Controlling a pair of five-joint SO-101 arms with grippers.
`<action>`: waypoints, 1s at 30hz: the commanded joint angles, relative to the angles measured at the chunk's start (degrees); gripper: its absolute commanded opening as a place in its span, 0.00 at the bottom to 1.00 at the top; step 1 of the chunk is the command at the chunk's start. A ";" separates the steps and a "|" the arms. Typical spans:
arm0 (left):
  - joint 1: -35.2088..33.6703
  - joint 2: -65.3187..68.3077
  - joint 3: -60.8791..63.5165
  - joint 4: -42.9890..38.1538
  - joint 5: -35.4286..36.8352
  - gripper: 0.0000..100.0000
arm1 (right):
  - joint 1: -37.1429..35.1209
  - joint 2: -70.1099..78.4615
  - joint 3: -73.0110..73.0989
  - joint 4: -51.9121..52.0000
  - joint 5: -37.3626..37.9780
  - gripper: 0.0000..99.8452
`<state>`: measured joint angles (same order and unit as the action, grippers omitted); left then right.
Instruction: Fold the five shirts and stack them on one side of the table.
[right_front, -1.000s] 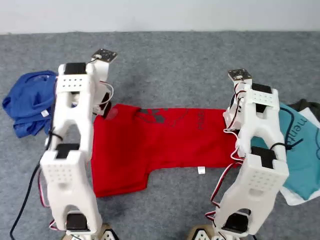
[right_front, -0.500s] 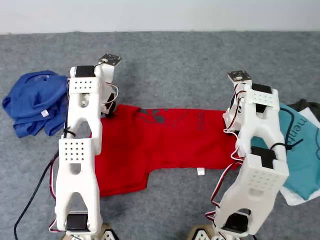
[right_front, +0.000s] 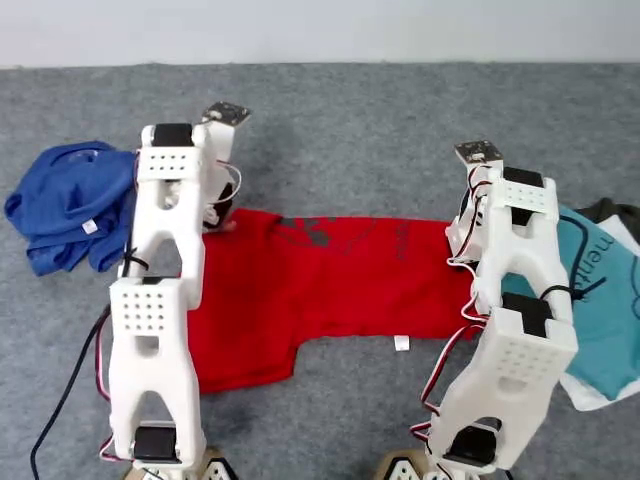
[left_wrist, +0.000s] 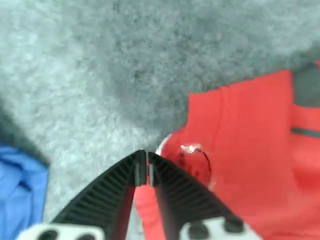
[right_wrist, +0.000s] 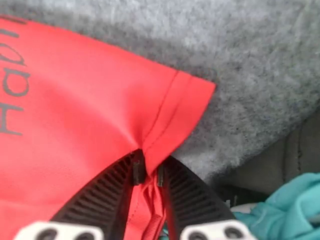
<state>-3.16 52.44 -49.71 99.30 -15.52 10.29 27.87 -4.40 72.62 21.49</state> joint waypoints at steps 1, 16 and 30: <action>0.26 -9.67 2.07 1.23 0.53 0.06 | 0.84 -0.31 -0.44 0.31 0.53 0.01; 7.38 -2.55 -3.91 -0.88 0.53 0.11 | 0.84 -0.31 -0.44 0.31 0.70 0.01; 6.77 11.87 -14.02 1.14 0.53 0.11 | 0.75 -0.31 -0.44 0.40 0.53 0.01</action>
<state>1.41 64.04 -62.11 99.12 -15.52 10.29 27.87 -4.40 72.62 21.49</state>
